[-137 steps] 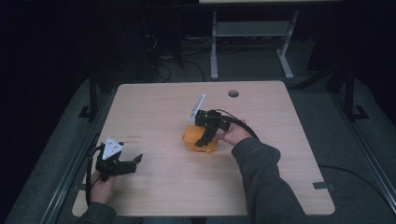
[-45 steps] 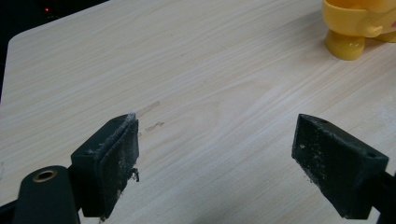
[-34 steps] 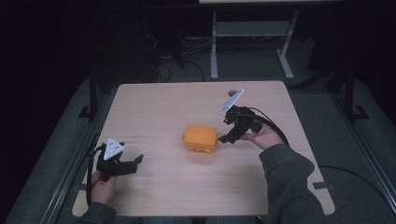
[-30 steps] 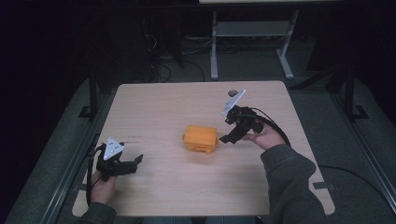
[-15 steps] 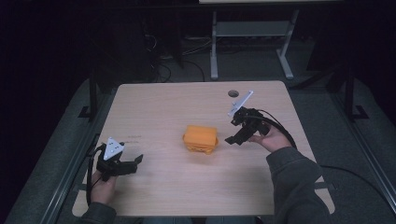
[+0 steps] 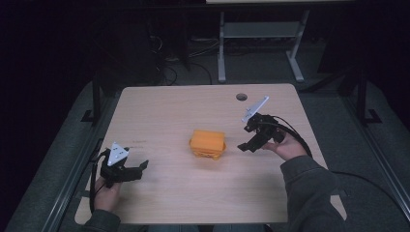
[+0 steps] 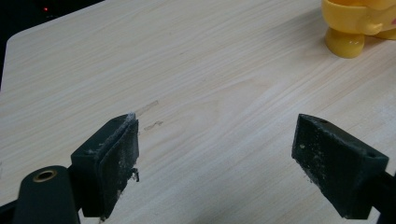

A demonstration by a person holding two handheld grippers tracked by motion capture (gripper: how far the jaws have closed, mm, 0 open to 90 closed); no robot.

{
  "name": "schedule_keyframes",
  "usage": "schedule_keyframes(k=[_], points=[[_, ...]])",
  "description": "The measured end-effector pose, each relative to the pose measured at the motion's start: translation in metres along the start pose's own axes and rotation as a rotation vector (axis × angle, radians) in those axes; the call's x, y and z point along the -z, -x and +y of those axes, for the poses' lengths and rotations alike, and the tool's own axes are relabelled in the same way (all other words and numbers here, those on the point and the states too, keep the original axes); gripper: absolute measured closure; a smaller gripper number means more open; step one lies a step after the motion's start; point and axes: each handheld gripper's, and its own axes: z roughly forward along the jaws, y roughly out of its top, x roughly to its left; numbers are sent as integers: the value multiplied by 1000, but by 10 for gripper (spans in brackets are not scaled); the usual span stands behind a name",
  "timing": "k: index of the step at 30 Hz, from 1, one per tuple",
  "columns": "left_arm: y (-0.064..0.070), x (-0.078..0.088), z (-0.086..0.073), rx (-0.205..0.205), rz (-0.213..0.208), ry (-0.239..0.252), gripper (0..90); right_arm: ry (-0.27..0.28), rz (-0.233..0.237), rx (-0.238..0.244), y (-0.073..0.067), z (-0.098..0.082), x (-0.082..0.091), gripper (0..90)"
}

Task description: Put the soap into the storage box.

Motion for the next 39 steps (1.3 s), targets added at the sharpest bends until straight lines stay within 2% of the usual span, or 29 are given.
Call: schedule_keyframes(k=[4,11,21,39], points=[[0,0,0,1,0,0,141,-5,2,-16,0,-3,1,203],[0,0,0,0,1,0,141,-6,-6,-11,-1,-7,6,203],[0,0,0,-5,0,1,141,-5,-10,-38,-1,-22,7,203],[1,-1,-1,-8,0,-7,141,10,-23,-100,-4,-64,14,203]])
